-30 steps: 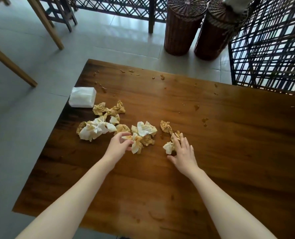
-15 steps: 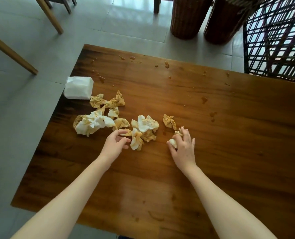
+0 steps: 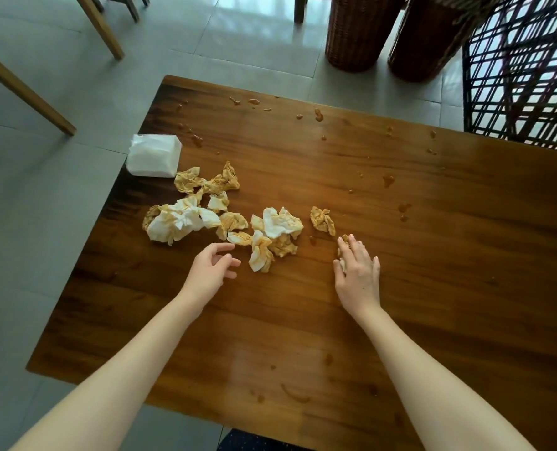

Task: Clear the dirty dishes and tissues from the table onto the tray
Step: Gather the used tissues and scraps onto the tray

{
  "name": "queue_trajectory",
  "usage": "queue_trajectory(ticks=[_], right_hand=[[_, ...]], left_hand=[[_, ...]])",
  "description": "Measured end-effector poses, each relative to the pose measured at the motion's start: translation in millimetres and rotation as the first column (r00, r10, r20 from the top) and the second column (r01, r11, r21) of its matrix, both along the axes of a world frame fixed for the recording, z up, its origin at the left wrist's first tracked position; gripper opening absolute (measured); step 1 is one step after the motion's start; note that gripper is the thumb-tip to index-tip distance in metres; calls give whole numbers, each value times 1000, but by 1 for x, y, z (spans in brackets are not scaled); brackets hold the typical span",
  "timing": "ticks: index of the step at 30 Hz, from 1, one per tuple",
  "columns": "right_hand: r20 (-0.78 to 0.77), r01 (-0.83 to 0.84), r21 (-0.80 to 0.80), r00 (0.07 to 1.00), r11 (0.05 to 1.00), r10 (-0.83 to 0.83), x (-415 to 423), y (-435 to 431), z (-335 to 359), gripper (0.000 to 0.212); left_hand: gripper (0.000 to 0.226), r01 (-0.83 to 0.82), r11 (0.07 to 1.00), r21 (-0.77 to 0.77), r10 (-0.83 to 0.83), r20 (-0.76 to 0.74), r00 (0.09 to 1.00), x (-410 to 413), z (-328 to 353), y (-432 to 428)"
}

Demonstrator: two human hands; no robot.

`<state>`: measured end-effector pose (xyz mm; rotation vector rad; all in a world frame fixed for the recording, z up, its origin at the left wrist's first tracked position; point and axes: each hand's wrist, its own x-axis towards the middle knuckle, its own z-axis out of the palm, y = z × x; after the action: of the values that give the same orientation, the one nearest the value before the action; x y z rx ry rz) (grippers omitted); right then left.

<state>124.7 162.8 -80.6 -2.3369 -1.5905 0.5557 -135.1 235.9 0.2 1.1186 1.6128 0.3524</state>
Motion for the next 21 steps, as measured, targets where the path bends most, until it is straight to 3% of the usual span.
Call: queue_trajectory(ticks=[5, 9, 17, 21], right_hand=[[198, -168, -130, 961, 977, 192, 8, -17, -4, 78], [294, -167, -159, 933, 973, 208, 7, -36, -5, 91], [346, -164, 45, 928, 985, 139, 7, -61, -2, 48], [343, -170, 90, 930, 981, 130, 6, -66, 1, 37]], left_hand=[[28, 19, 1000, 9, -19, 3, 1000, 2, 0, -8], [32, 23, 1000, 7, -23, 5, 1000, -1, -2, -14], [37, 24, 1000, 5, -24, -9, 1000, -4, -4, -25], [37, 35, 999, 17, -35, -8, 999, -5, -2, -28]])
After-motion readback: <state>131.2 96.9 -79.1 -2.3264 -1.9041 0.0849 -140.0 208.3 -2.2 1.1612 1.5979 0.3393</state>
